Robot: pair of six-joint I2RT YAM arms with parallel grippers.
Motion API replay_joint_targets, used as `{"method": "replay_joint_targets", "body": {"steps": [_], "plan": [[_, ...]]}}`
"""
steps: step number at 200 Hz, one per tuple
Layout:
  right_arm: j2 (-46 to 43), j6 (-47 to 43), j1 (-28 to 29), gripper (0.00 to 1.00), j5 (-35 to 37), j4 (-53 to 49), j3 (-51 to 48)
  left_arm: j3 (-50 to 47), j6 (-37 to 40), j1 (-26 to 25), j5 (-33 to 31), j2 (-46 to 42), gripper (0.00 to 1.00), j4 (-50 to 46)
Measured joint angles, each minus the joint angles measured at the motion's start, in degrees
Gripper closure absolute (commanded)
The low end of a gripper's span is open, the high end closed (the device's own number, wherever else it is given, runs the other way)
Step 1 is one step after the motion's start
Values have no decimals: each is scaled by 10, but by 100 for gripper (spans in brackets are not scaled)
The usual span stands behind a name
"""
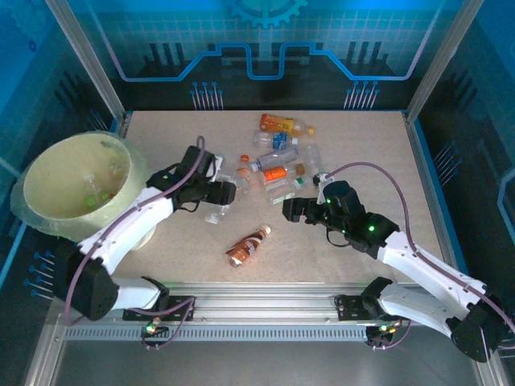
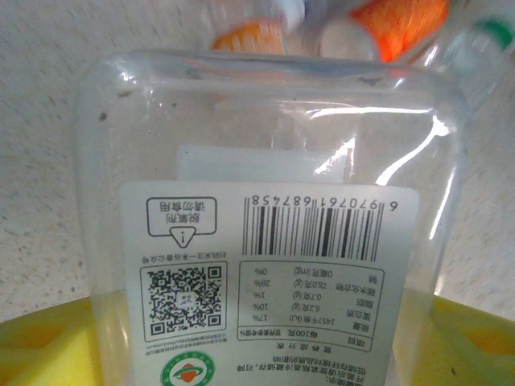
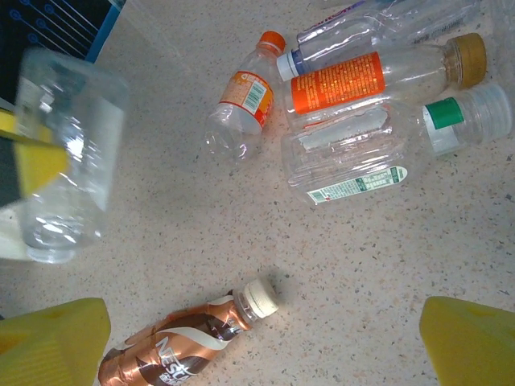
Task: Put the plastic bottles in the bin
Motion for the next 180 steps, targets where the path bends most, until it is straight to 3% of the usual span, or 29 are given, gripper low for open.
{"method": "replay_joint_targets", "body": {"steps": [60, 122, 157, 180], "plan": [[0, 0, 0, 0, 11, 4, 2, 10, -53, 12, -3, -82, 26, 23], [-2, -2, 0, 0, 18, 1, 14, 151, -56, 28, -18, -99, 25, 7], [-3, -5, 1, 0, 26, 1, 14, 228, -38, 29, -54, -116, 25, 5], [-3, -5, 1, 0, 28, 1, 14, 267, -19, 30, -111, -120, 27, 6]]}}
